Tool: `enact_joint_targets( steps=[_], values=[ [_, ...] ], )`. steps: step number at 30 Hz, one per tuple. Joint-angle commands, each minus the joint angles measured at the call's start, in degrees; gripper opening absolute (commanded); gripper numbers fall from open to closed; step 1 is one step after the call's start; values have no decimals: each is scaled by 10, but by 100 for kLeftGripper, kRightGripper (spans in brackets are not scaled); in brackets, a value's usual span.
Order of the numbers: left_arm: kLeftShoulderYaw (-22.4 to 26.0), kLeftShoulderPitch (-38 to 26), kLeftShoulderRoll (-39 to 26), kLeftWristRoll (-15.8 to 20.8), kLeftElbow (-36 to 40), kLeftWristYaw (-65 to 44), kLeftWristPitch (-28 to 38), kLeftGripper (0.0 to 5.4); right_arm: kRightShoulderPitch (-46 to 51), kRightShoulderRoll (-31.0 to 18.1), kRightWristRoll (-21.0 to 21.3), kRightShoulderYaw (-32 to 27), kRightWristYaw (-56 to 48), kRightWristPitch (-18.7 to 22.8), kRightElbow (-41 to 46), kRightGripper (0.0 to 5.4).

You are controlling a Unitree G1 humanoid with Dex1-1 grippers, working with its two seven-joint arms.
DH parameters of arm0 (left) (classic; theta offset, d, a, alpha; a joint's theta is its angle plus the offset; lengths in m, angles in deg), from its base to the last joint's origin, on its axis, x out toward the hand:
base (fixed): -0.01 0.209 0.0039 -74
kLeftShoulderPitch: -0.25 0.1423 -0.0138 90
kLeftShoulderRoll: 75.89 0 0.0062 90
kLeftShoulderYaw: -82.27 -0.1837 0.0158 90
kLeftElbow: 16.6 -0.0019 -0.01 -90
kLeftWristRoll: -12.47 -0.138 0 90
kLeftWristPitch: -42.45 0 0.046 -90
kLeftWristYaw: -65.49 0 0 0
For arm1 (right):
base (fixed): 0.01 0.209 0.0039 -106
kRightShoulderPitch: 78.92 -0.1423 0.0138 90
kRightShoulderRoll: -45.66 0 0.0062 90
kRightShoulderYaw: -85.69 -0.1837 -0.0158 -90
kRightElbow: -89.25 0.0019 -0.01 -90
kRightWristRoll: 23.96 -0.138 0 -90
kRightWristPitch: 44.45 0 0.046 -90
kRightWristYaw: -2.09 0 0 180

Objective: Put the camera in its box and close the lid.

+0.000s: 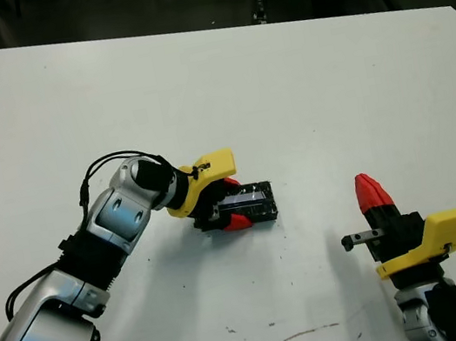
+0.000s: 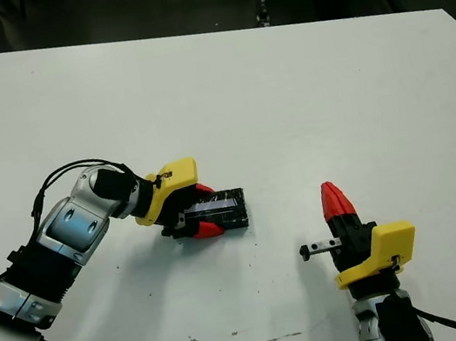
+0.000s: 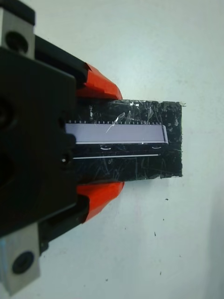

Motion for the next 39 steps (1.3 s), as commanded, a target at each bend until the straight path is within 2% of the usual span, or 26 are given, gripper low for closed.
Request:
enact_joint_targets(
  steps=[1,10,14,20,22,28,33,39],
  values=[
    [-43,52,7,-30,-8,7,3,418,6,-3,-8,-5,1,5,1,0],
    [-13,88,-29,-14,10,19,4,539,9,-6,-7,-5,0,0,0,0],
    [-2,101,-48,-7,15,17,-26,539,9,-6,-6,-4,-1,0,1,0],
    [35,137,-91,16,23,15,8,539,10,-7,-14,-3,-4,4,2,0],
    [54,151,-103,28,41,20,-4,539,11,-6,-14,-2,-3,5,4,0],
    [132,195,-144,77,112,40,-20,539,12,-8,-13,-2,-2,7,4,0],
    [212,222,-170,137,135,46,-41,539,11,-9,-15,-3,-5,4,1,0],
    [276,249,-197,167,151,59,-60,539,11,-7,-7,0,0,7,4,0]
  ],
)
